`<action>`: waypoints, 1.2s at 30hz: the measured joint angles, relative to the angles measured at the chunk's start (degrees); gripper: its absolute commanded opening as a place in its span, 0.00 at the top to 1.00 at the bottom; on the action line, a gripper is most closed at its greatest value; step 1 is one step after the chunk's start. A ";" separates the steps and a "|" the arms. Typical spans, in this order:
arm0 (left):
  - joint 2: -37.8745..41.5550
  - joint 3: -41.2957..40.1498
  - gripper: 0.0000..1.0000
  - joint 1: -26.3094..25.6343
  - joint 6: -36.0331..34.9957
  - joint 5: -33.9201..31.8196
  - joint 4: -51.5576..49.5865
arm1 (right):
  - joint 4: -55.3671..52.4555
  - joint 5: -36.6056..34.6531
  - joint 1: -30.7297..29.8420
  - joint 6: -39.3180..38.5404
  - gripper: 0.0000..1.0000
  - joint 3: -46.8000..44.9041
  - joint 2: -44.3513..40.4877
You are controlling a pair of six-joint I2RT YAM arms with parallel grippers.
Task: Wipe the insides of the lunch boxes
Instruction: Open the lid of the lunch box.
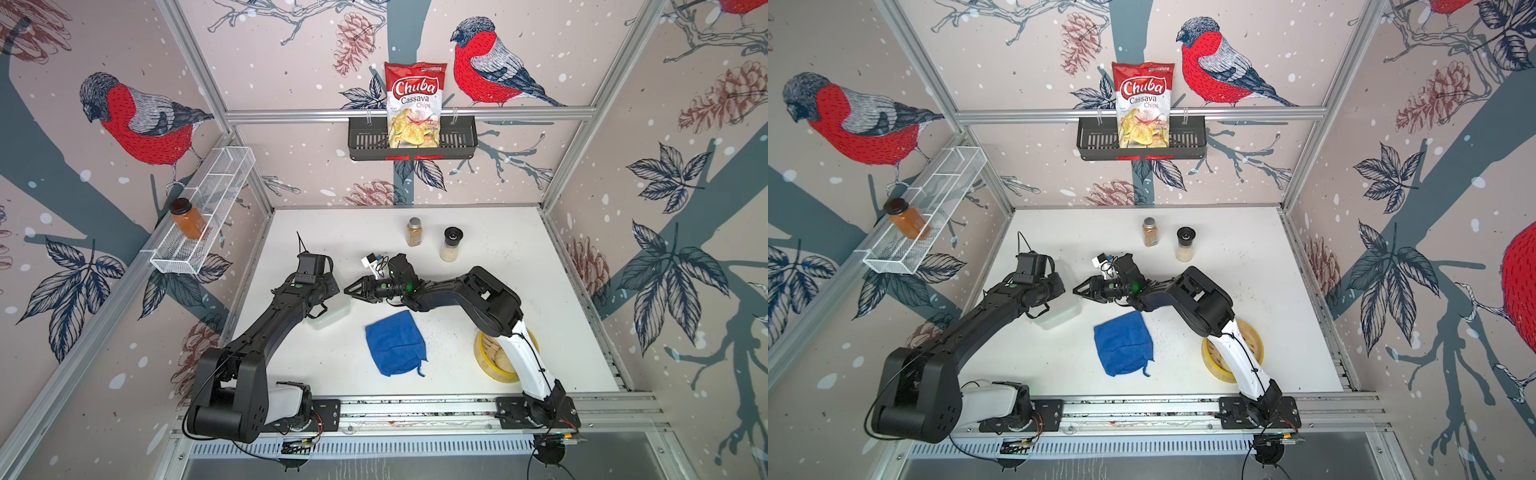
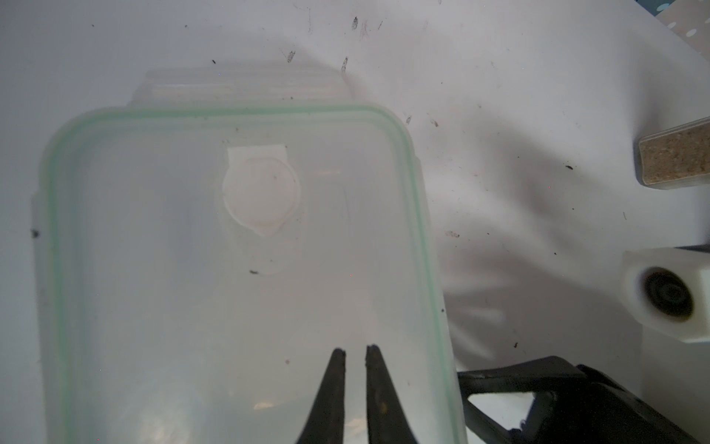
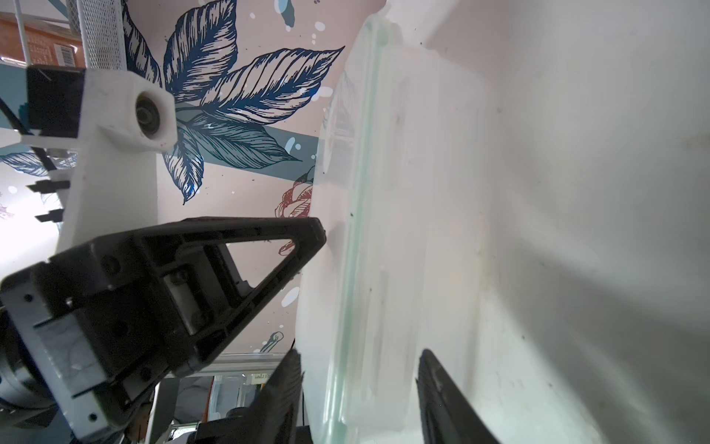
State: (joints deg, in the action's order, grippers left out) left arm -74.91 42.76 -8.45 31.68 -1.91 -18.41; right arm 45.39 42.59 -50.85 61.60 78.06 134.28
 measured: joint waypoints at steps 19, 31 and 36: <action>0.94 -1.84 0.86 0.02 1.16 0.15 1.97 | 20.55 2.99 1.20 15.04 0.61 -3.63 2.64; 1.31 -2.05 0.86 0.02 1.33 0.17 2.47 | 3.10 2.05 0.55 4.31 0.81 0.17 -0.39; 1.36 -1.79 0.84 0.04 1.33 0.28 2.16 | -7.80 0.02 0.26 -1.79 1.00 3.15 -1.38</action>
State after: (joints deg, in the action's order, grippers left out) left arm -73.56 40.97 -8.40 33.01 -1.63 -16.25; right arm 37.58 42.61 -50.59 59.81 81.21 132.90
